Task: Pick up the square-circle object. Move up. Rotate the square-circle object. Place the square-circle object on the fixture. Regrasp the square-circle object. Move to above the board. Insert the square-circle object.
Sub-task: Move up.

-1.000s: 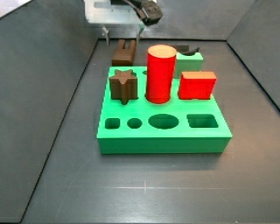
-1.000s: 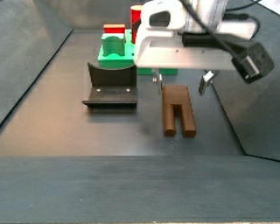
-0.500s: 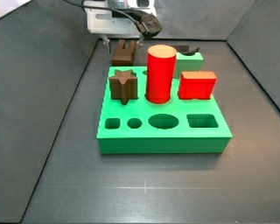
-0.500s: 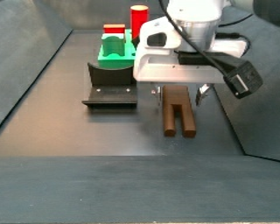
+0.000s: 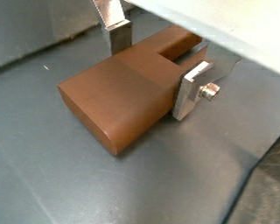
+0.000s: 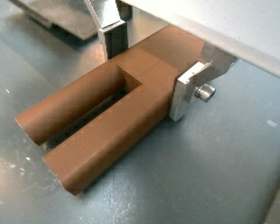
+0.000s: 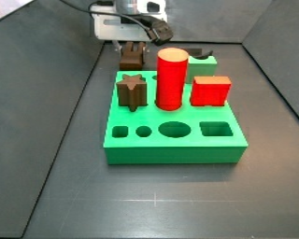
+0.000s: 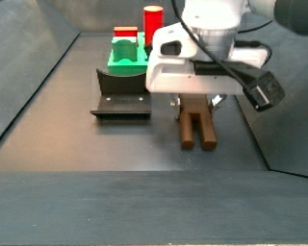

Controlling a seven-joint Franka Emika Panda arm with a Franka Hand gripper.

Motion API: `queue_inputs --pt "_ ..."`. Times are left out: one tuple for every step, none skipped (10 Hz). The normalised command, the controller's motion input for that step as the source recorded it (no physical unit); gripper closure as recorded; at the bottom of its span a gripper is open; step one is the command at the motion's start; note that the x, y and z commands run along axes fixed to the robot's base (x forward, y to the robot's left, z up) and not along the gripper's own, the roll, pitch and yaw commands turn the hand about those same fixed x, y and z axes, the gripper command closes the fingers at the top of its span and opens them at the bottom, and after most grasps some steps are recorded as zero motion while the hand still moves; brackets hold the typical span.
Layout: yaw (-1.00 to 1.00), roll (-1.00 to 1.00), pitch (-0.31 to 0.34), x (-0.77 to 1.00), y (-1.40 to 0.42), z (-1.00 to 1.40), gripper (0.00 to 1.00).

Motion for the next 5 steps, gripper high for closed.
queue_inputs --pt "0.0 0.01 0.023 -0.03 0.0 0.73 1.0" --pt "-0.01 0.03 0.047 -0.02 0.01 0.57 1.0" --pt "-0.01 0.04 0.065 -0.01 0.01 0.44 1.0" --pt "-0.02 0.07 0.077 -0.01 0.01 0.26 1.0" --pt "-0.02 0.08 0.077 -0.01 0.0 0.17 1.0"
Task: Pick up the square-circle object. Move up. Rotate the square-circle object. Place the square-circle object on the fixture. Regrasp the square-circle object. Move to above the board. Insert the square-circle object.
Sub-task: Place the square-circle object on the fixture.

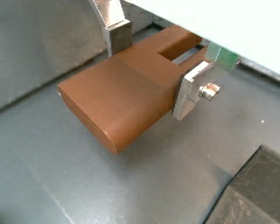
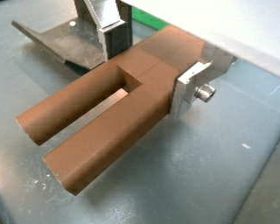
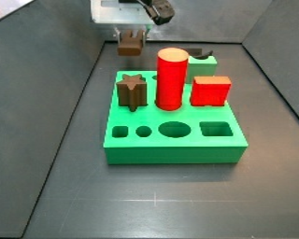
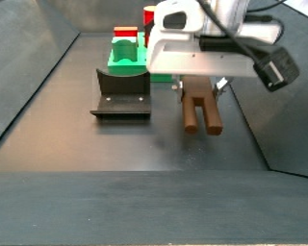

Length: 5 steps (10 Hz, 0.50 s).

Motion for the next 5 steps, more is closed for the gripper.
queue_inputs --pt "0.0 0.0 0.0 0.0 0.0 1.0 1.0" --pt "0.0 0.0 0.004 0.0 0.0 1.0 1.0" --pt "0.0 0.01 0.032 -0.01 0.0 1.0 1.0" --pt "-0.01 0.02 0.035 -0.01 0.0 1.0 1.0" --pt "-0.02 0.04 0.047 -0.02 0.0 1.0 1.0"
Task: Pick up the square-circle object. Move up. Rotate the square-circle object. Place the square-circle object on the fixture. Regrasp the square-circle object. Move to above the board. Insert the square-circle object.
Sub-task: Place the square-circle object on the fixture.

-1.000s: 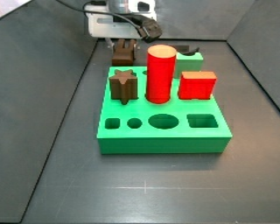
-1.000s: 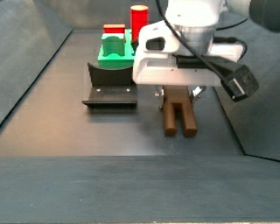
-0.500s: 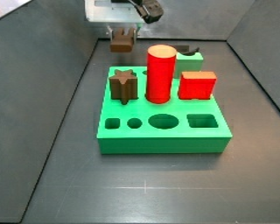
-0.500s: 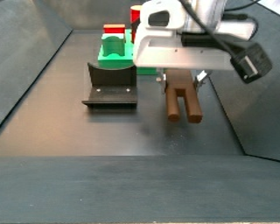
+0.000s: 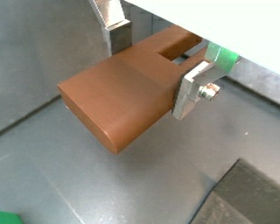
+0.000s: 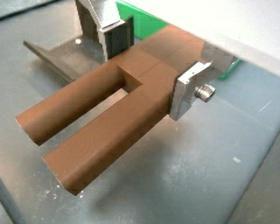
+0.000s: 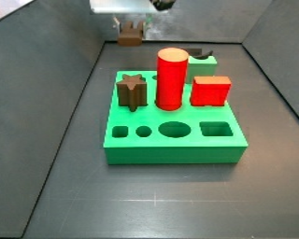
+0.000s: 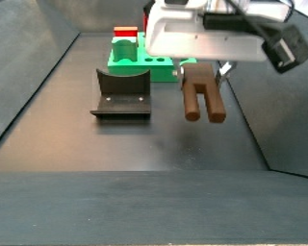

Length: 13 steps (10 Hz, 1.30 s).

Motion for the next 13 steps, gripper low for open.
queue_inputs --pt "-0.02 0.07 0.059 -0.02 0.0 1.0 1.0" --pt "-0.01 0.08 0.064 -0.03 0.0 1.0 1.0" --pt "0.0 0.09 0.066 -0.03 0.0 1.0 1.0" --pt "0.01 0.12 0.074 -0.03 0.0 1.0 1.0" --pt "0.01 0.12 0.079 -0.04 0.0 0.99 1.0" --pt "0.02 0.14 0.084 -0.03 0.0 0.82 1.0" --pt "0.02 0.14 0.088 -0.02 0.0 0.7 1.0" --pt "0.02 0.12 0.09 -0.01 0.0 0.53 1.0" --pt "0.02 0.12 0.095 -0.01 0.01 0.44 1.0" --pt "0.03 0.11 0.105 0.0 0.01 0.21 1.0" --pt "0.02 -0.19 -0.261 1.0 -0.24 -0.04 1.0" --pt "0.02 -0.2 -0.245 1.0 -0.24 -0.09 1.0" --pt "0.02 -0.19 -0.191 1.0 -0.2 -0.09 1.0"
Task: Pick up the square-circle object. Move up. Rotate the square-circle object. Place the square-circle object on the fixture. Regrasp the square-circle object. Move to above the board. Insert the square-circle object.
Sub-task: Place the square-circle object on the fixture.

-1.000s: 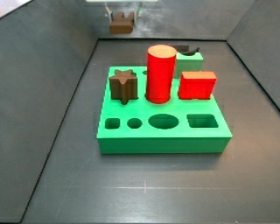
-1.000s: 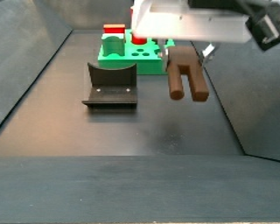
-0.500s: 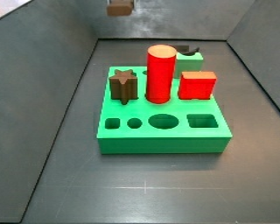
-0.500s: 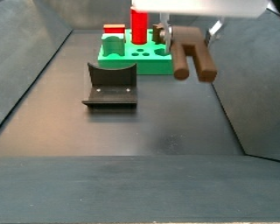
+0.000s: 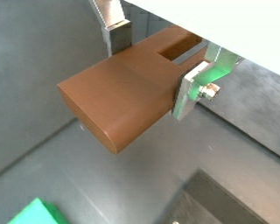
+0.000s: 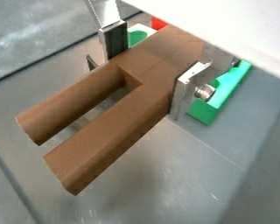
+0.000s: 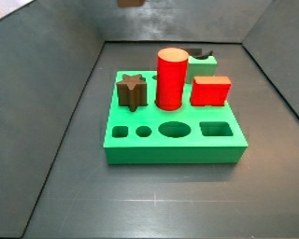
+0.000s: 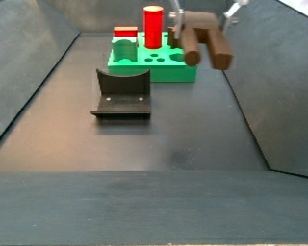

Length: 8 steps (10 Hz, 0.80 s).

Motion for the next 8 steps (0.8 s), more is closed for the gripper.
queue_inputs --pt "0.01 -0.18 -0.124 1.0 -0.18 -0.07 1.0" --pt "0.0 -0.17 -0.09 1.0 -0.17 -0.07 1.0" --pt "-0.01 -0.15 -0.057 1.0 -0.14 -0.08 1.0" --pt "-0.01 -0.14 -0.045 1.0 -0.13 -0.08 1.0" --pt "-0.01 -0.12 -0.03 1.0 -0.11 -0.07 1.0" --pt "-0.01 -0.11 -0.023 1.0 -0.1 -0.07 1.0" --pt "-0.01 -0.1 -0.008 1.0 -0.08 -0.06 1.0" --pt "0.0 -0.1 0.003 1.0 -0.06 -0.06 1.0"
